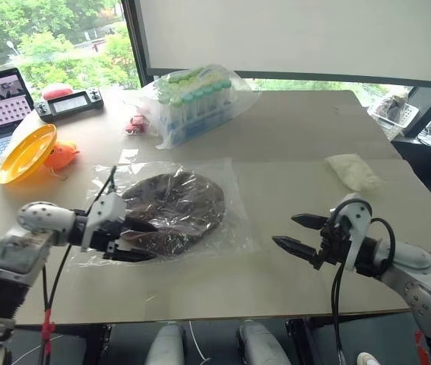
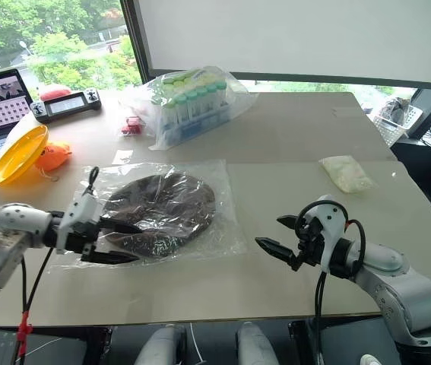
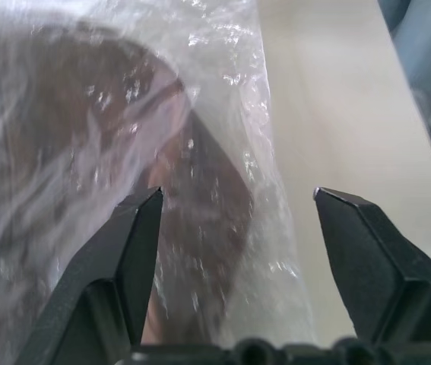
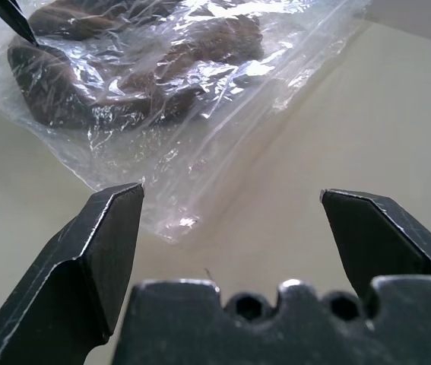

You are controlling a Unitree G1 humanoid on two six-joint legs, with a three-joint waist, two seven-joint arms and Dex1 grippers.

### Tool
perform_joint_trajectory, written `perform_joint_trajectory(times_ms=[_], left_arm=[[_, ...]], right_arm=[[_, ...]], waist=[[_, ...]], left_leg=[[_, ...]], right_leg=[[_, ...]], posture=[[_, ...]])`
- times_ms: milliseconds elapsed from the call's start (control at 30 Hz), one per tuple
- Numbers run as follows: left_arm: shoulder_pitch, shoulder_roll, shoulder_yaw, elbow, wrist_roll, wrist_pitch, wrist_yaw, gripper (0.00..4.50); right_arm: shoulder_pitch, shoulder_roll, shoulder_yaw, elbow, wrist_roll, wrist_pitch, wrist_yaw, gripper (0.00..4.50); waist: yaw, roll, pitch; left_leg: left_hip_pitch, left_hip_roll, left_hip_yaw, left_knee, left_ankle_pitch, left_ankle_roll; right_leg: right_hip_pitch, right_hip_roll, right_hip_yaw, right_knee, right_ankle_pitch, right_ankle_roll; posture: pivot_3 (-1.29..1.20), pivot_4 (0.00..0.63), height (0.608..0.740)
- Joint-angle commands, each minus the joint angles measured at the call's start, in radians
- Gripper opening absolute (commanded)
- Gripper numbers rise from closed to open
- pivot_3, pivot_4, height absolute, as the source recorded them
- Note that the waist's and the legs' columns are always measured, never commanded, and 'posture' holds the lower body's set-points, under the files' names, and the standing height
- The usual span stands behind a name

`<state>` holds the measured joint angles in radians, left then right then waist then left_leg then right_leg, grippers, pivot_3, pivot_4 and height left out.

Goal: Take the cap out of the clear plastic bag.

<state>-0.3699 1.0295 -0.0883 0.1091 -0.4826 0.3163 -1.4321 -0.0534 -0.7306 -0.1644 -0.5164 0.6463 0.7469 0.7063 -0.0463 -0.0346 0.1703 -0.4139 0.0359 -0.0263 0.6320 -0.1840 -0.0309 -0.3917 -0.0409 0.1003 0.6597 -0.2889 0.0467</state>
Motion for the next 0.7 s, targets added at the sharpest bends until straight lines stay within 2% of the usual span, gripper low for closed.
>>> perform_joint_trajectory(times_ms=[33, 200, 467, 700], left_arm=[[-0.082, -0.017, 0.048, 0.148, 0.045, 0.011, 0.041, 3.23], [-0.125, -0.033, 0.097, 0.200, 0.062, 0.023, 0.088, 3.23], [-0.050, 0.029, 0.174, 0.149, 0.045, 0.089, 0.075, 3.23], [-0.162, 0.040, 0.306, 0.359, 0.027, 0.170, 0.173, 3.23]], right_arm=[[-0.012, 0.000, -0.005, -0.016, -0.004, -0.029, 0.008, 4.50], [-0.007, 0.001, -0.007, -0.020, -0.008, -0.027, 0.010, 4.50], [-0.006, 0.004, -0.004, -0.020, -0.011, -0.024, 0.011, 4.50], [-0.008, 0.010, 0.010, -0.013, -0.023, -0.031, 0.013, 4.50]], waist=[[0.003, 0.000, 0.000], [0.006, -0.001, 0.000], [0.002, -0.001, 0.001], [0.005, -0.001, 0.001]], left_leg=[[0.000, 0.000, 0.000, 0.000, 0.000, 0.000], [-0.003, 0.000, -0.001, 0.001, 0.000, 0.000], [-0.003, 0.000, -0.001, 0.000, 0.000, 0.000], [-0.003, 0.000, -0.001, 0.002, 0.000, 0.000]], right_leg=[[0.000, 0.000, 0.000, 0.000, 0.000, 0.000], [-0.001, 0.000, -0.001, -0.001, 0.000, -0.001], [-0.003, 0.000, -0.001, 0.003, 0.000, -0.002], [-0.003, 0.000, -0.002, 0.003, -0.001, -0.001]], posture=[[0.00, 0.150, 0.740], [0.00, 0.150, 0.740], [0.00, 0.150, 0.740], [0.00, 0.150, 0.740]])
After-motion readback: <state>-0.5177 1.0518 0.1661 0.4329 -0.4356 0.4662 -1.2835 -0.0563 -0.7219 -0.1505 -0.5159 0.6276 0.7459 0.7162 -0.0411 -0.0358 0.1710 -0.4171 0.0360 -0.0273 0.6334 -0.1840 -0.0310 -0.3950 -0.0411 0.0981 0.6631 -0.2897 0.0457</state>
